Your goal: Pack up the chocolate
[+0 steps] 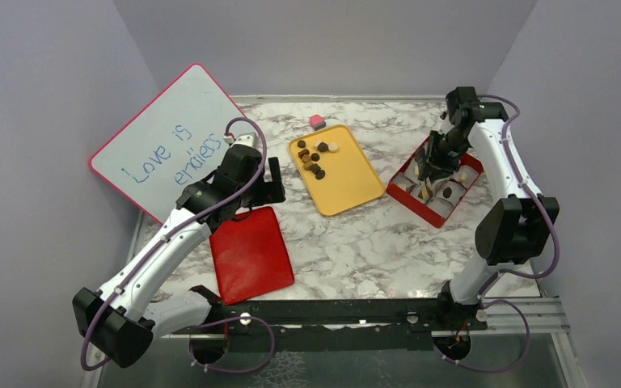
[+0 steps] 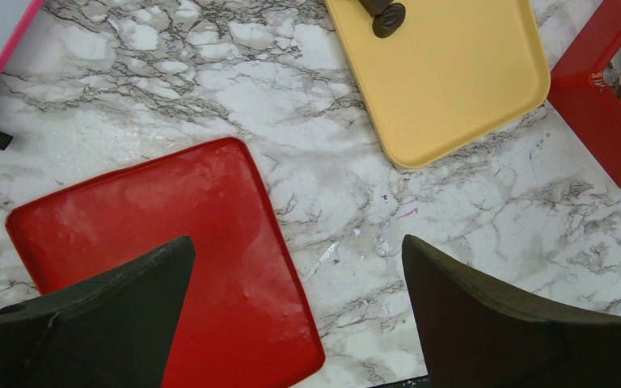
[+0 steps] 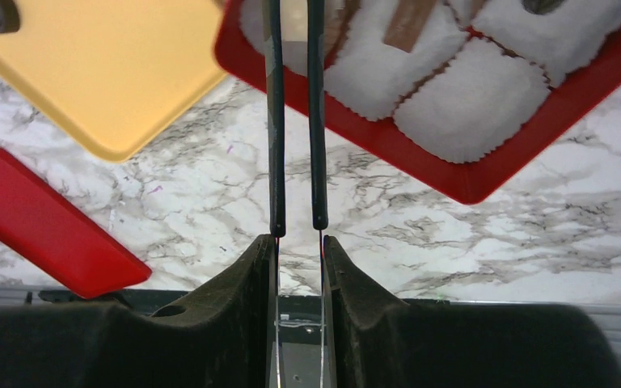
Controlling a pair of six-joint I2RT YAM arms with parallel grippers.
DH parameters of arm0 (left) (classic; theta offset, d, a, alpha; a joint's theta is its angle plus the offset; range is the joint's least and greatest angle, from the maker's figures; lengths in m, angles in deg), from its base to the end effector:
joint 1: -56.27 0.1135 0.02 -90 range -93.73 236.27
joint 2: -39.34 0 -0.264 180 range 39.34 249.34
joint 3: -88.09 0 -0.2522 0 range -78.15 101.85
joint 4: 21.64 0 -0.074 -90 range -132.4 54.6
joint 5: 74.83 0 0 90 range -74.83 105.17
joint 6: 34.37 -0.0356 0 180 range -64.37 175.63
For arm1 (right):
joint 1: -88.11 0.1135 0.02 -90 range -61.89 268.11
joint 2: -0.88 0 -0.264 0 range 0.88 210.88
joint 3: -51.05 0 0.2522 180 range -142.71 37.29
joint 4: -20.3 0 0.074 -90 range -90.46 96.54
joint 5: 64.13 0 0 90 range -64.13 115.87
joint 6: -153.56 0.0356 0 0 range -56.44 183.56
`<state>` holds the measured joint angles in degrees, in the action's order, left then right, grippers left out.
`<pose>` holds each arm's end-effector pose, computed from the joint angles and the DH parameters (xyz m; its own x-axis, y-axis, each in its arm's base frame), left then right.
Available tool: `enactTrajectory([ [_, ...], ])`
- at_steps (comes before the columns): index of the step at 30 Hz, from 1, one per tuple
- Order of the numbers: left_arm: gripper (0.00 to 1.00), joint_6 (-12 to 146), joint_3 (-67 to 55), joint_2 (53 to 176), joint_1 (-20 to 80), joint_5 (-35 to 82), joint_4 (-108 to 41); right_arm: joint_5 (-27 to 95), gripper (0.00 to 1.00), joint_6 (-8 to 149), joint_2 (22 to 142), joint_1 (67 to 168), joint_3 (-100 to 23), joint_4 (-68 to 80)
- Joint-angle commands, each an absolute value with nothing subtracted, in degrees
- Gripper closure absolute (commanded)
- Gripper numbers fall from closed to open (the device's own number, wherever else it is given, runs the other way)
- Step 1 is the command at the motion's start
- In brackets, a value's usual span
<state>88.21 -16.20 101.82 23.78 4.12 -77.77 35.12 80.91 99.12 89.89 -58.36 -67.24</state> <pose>0.1920 -0.1142 0.3312 -0.7039 -0.1783 -0.6875 0.0353 0.9580 -0.2845 0.3306 0.0160 0.3176 -0.9476 0.2650 -0.1783 0.2243 0.9495 0.2194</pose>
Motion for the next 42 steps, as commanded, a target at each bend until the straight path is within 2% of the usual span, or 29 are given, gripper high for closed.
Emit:
enactTrajectory([
  [1,0.01,88.85,-16.23,100.16,23.57,0.99,-76.72,34.58,0.71,80.62,97.15,98.74,-62.15,-67.47],
  [8,0.01,90.01,-16.75,98.88,23.57,0.36,-76.83,29.74,0.67,80.08,99.06,113.86,-64.67,-64.53],
  [15,0.01,89.39,-15.48,96.35,23.58,-2.25,-76.80,23.49,0.67,78.01,104.52,122.54,-63.25,-59.75],
  [20,0.01,89.43,-15.46,95.47,23.58,-3.02,-76.89,13.88,0.65,76.74,111.77,122.93,-70.21,-61.50],
  [26,0.01,90.00,-16.10,95.26,23.58,-2.40,-76.97,11.17,0.63,74.13,119.64,122.71,-76.34,-59.99],
  [31,0.01,89.34,-15.48,94.88,23.58,-2.02,-77.10,13.24,0.62,72.39,123.94,121.71,-80.31,-58.49],
  [42,0.01,88.45,-14.80,95.44,23.56,-1.42,-77.34,15.21,0.61,69.83,127.33,121.18,-79.10,-53.24],
])
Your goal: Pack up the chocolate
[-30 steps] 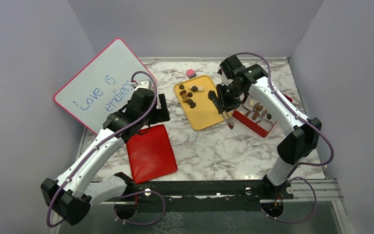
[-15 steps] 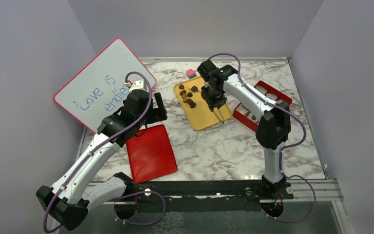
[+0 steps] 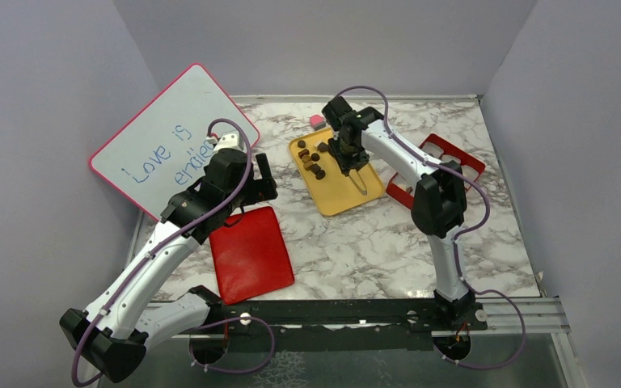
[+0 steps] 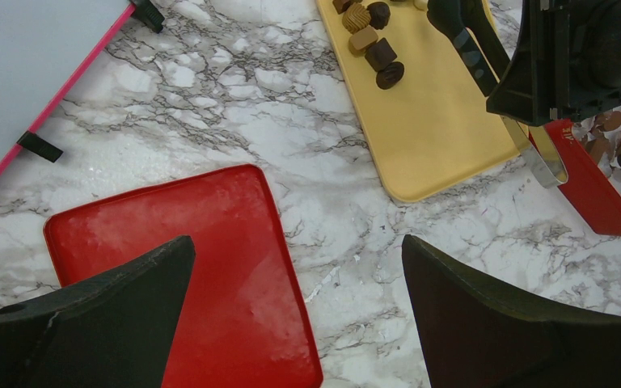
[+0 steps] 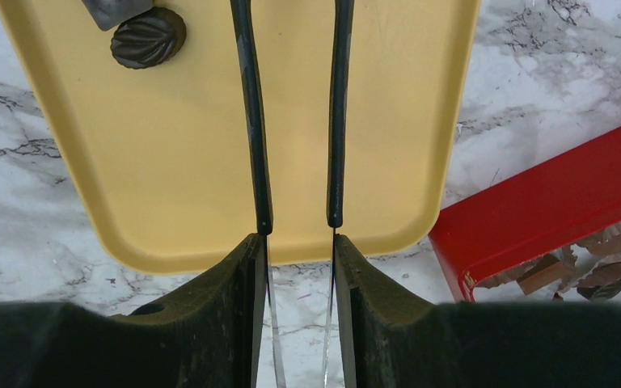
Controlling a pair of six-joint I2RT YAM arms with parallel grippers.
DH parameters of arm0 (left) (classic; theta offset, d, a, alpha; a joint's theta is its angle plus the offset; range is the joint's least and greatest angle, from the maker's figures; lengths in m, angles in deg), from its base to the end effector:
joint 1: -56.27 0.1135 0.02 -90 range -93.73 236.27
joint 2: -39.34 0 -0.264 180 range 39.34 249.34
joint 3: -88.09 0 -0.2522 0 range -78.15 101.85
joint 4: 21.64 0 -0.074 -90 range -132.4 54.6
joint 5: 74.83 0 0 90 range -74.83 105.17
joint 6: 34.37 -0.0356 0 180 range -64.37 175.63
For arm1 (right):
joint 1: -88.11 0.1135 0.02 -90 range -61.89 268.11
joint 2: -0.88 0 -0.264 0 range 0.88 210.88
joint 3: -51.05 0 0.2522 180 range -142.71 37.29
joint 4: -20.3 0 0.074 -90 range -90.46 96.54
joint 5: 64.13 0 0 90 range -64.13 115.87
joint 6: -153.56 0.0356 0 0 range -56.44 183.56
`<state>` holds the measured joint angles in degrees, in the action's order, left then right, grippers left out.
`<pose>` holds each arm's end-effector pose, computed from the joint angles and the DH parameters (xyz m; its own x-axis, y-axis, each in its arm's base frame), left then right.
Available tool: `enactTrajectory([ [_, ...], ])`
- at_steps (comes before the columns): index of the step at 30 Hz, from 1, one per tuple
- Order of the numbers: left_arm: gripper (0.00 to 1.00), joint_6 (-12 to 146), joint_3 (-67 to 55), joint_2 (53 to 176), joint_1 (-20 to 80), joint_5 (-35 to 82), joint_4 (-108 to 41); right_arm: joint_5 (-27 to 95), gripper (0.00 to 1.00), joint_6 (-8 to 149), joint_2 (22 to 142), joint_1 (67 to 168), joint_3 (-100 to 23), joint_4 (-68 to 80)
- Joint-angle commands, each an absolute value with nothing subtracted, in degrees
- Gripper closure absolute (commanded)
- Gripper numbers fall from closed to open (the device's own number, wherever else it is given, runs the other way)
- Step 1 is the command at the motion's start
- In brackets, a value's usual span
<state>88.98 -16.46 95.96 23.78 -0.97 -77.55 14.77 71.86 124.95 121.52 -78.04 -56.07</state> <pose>0.1738 -0.0990 0.3501 -0.6056 -0.2404 -0.7586 -0.0048 0.9544 -0.2986 0.3827 0.2442 0.2510 -0.8532 -0.3931 -0.3428 -0.3696 0.9194 -0.1343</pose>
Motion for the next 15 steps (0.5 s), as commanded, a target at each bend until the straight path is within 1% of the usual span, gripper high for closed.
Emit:
enactTrajectory([
  [1,0.01,88.76,-14.94,95.53,23.58,-1.35,-77.37,14.79,0.61,69.77,127.98,121.16,-79.54,-53.54],
  [4,0.01,88.95,-14.91,96.10,23.56,-0.77,-77.34,13.84,0.61,70.06,129.83,121.11,-80.57,-55.03],
  [8,0.01,88.94,-14.78,96.41,23.51,-0.25,-77.33,13.30,0.61,69.61,130.13,121.03,-79.12,-53.12],
  [15,0.01,88.33,-14.18,97.05,23.57,-0.22,-77.33,13.80,0.61,69.63,133.42,120.91,-82.60,-53.58],
])
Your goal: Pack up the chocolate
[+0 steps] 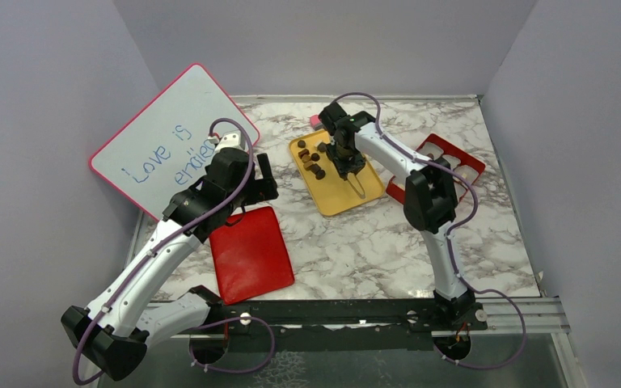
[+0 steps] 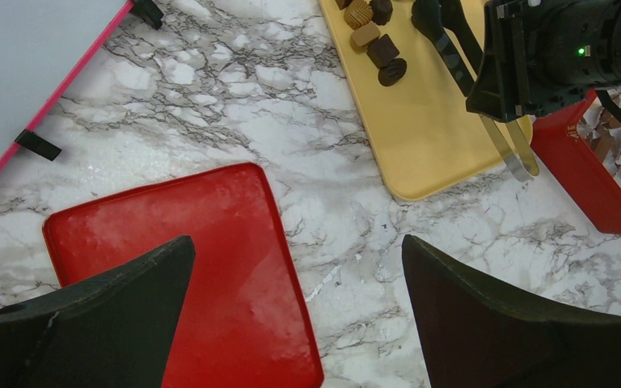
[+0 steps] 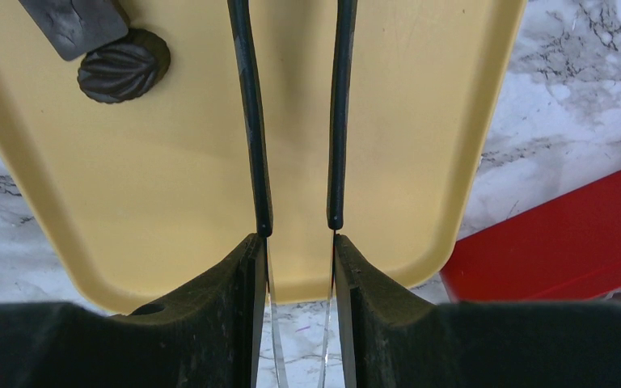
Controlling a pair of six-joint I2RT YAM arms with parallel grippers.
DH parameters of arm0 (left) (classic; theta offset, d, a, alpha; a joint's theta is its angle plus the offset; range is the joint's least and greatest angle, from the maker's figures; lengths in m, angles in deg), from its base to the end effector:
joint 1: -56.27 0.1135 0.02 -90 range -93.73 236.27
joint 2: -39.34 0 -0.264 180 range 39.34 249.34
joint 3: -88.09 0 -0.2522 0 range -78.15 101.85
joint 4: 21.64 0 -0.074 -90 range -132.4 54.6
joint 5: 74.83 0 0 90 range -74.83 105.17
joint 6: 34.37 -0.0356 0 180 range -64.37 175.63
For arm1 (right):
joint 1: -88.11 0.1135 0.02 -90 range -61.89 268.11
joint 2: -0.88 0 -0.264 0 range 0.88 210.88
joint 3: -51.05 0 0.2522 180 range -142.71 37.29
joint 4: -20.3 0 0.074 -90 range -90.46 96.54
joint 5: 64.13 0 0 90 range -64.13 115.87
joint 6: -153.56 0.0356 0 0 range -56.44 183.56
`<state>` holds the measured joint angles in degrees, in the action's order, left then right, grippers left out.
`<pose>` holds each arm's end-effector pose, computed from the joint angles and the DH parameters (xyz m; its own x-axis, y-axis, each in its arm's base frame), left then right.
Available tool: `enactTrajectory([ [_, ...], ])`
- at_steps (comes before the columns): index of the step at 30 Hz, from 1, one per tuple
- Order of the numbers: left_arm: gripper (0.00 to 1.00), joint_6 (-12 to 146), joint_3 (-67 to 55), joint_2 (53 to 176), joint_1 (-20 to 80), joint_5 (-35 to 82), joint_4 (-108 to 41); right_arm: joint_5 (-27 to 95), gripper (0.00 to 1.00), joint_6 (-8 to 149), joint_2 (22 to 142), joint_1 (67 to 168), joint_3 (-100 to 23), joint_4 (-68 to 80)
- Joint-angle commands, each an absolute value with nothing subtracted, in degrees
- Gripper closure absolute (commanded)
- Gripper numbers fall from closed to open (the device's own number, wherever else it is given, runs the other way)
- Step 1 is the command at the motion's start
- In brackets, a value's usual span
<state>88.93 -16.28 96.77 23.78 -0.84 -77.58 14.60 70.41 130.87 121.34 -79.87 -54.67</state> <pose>0.1765 -0.1008 0.3485 -0.6140 -0.2347 -0.7536 -0.0057 0.9561 -0.2931 0.3984 0.2527 0.2151 -0.8572 -0.4218 -0.2954 -0.3930 0.9066 -0.1538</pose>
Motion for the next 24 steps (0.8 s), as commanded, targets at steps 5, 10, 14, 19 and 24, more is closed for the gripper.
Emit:
enactTrajectory([
  [5,0.01,88.42,-14.34,96.97,23.58,-0.36,-77.26,12.95,0.61,69.28,134.71,120.87,-84.03,-53.66],
  [10,0.01,88.48,-14.51,96.72,23.56,-0.56,-77.33,11.94,0.61,69.95,135.81,120.51,-85.65,-54.37],
  [14,0.01,88.53,-14.78,96.54,23.58,-0.59,-77.30,12.10,0.60,70.04,136.57,120.22,-87.09,-54.22],
  [19,0.01,88.33,-14.82,96.60,23.58,-0.56,-77.27,12.24,0.60,69.73,138.40,120.08,-89.07,-54.55],
  [24,0.01,88.29,-15.13,96.54,23.58,-0.34,-77.33,12.27,0.60,69.63,139.91,119.89,-90.57,-54.64],
])
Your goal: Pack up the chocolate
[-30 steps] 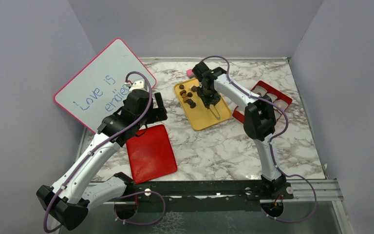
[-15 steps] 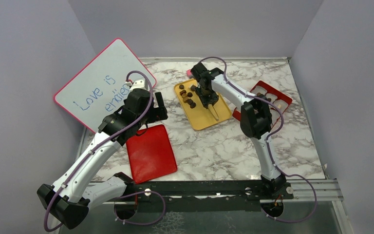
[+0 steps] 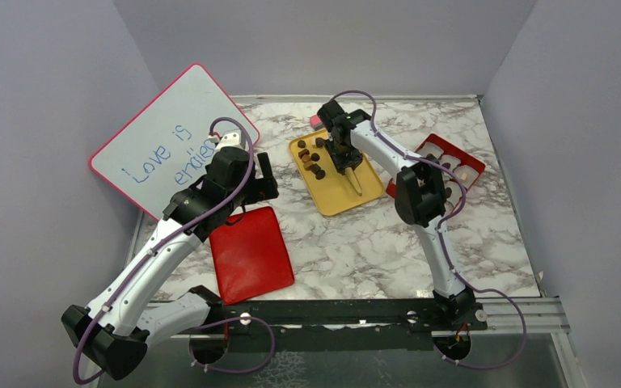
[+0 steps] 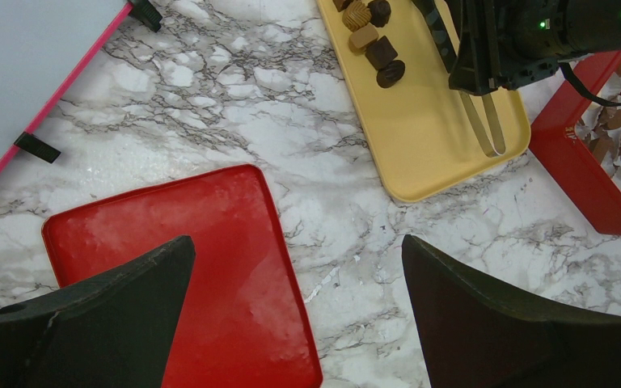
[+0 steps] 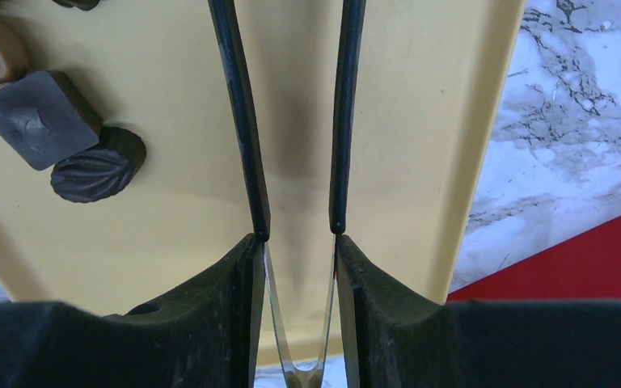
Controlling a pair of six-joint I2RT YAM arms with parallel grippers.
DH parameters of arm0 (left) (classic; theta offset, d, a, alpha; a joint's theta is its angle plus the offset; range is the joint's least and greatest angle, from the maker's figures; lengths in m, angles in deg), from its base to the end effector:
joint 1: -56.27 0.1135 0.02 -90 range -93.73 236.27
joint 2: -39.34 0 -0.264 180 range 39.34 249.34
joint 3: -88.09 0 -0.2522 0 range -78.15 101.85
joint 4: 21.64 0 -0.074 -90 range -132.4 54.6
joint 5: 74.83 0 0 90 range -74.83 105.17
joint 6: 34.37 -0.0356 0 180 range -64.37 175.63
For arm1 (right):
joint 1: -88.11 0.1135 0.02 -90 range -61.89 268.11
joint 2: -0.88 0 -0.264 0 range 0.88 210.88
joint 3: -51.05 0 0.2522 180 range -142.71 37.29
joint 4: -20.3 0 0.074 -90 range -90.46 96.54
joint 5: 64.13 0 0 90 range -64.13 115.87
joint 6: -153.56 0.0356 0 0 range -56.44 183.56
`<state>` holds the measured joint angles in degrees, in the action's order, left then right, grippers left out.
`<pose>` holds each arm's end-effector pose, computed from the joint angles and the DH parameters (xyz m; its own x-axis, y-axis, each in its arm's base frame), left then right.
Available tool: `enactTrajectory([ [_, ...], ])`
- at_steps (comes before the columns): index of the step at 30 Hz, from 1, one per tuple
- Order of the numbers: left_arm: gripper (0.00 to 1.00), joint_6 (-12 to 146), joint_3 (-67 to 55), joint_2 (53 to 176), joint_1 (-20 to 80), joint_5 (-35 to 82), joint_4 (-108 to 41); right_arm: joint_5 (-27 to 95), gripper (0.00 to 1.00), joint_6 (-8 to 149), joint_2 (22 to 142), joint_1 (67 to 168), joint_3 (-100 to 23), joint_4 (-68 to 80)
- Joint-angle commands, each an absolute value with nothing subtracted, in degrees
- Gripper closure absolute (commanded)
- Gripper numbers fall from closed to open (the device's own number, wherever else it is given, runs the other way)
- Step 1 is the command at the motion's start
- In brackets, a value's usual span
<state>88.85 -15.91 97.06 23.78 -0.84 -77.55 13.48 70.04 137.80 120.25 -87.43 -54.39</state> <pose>0.1775 -0.1014 0.3497 -0.6128 -0.2341 -0.7548 -0.0043 0.9561 -0.2930 0.4245 0.2577 0.1966 -0.8578 -0.4088 -0.3115 -0.3724 0.9121 -0.1713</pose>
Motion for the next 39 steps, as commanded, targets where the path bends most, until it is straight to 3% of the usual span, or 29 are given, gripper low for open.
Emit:
enactTrajectory([
  [1,0.01,88.25,-15.13,96.51,23.58,-0.43,-77.32,12.32,0.60,69.63,139.99,119.85,-90.93,-54.66],
  [9,0.01,88.24,-15.22,96.69,23.58,-0.82,-77.24,13.17,0.60,68.49,140.93,119.85,-92.92,-53.21],
  [19,0.01,88.24,-15.55,95.98,23.53,-1.67,-77.31,13.51,0.69,68.22,140.08,119.84,-93.58,-53.58],
  [39,0.01,88.93,-16.10,98.16,23.58,-0.45,-76.29,19.41,0.75,73.29,126.94,119.84,-87.53,-60.88],
])
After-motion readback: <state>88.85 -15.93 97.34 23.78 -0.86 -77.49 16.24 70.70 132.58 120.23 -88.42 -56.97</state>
